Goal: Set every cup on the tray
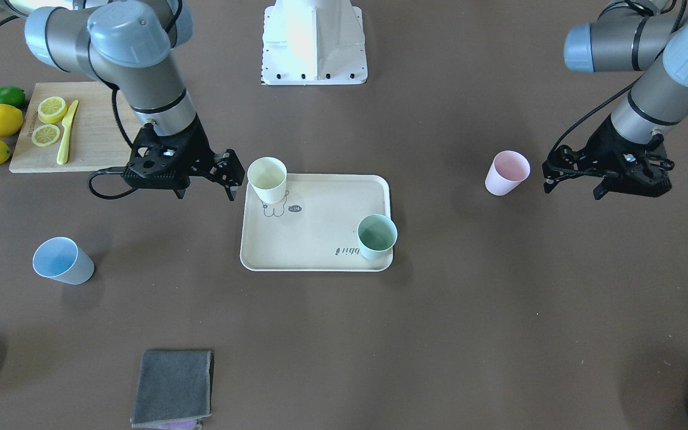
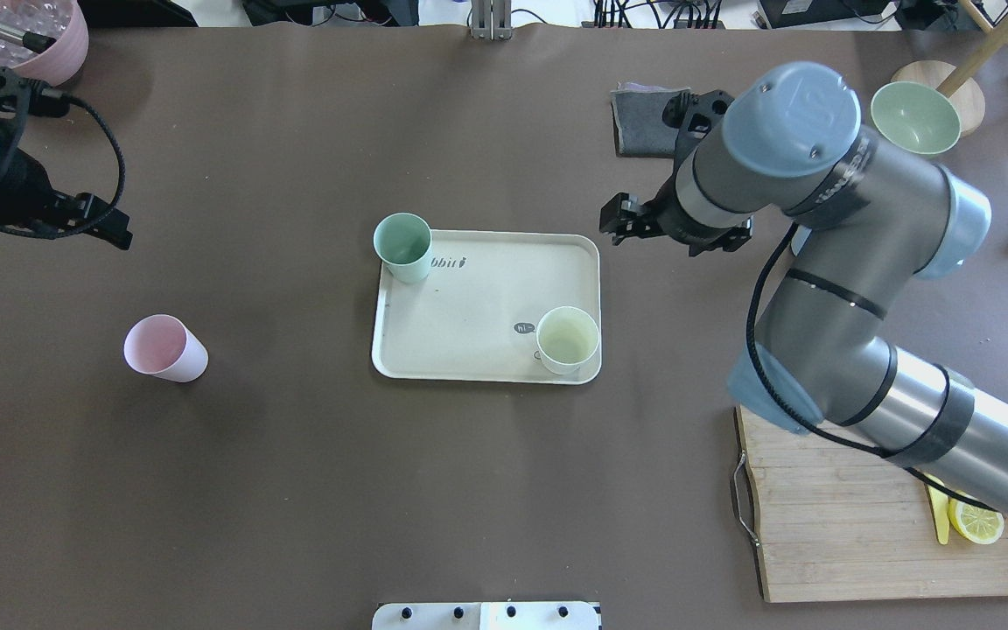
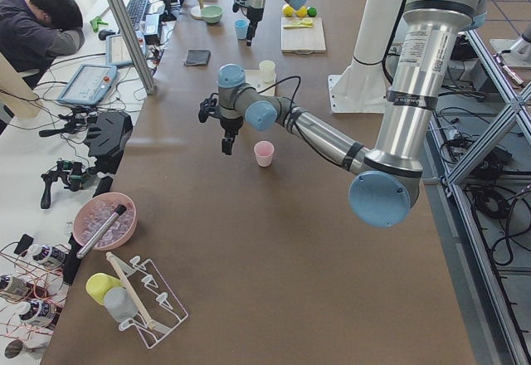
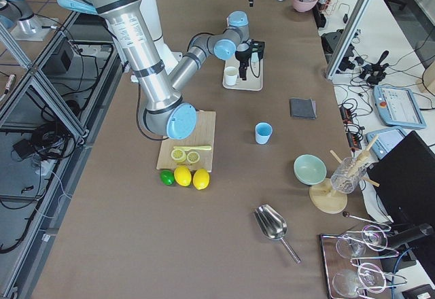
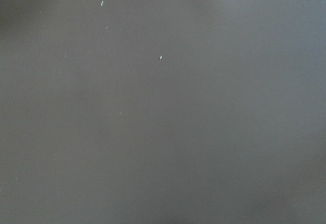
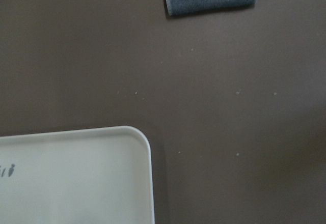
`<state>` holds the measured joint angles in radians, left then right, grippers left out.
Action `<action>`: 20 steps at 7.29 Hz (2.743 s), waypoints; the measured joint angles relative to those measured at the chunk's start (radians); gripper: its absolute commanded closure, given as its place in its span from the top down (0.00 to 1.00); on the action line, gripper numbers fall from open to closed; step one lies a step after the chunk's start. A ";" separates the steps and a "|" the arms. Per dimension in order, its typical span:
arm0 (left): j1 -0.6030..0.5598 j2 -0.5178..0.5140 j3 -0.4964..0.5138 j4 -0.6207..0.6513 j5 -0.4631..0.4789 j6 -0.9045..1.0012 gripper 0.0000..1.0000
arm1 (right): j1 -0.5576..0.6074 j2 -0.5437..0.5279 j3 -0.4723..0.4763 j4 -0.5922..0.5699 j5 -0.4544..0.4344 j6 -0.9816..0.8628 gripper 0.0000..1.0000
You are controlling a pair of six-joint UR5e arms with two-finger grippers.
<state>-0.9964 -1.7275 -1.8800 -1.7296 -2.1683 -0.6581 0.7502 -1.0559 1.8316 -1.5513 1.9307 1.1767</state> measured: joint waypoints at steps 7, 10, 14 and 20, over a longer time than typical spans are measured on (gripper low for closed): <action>0.196 0.140 0.032 -0.215 0.079 -0.150 0.00 | 0.334 -0.095 -0.015 -0.051 0.208 -0.478 1.00; 0.202 0.124 -0.007 -0.224 0.039 -0.154 0.00 | 0.369 -0.134 -0.021 -0.046 0.215 -0.555 1.00; 0.261 -0.102 -0.015 -0.102 0.013 -0.331 0.00 | 0.394 -0.149 -0.119 -0.025 0.216 -0.633 1.00; 0.366 -0.420 0.128 0.073 0.125 -0.463 0.00 | 0.393 -0.160 -0.281 0.170 0.215 -0.629 1.00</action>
<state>-0.6307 -2.1480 -1.7523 -1.6562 -2.0430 -1.1212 1.1432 -1.2158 1.5502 -1.3817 2.1460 0.5476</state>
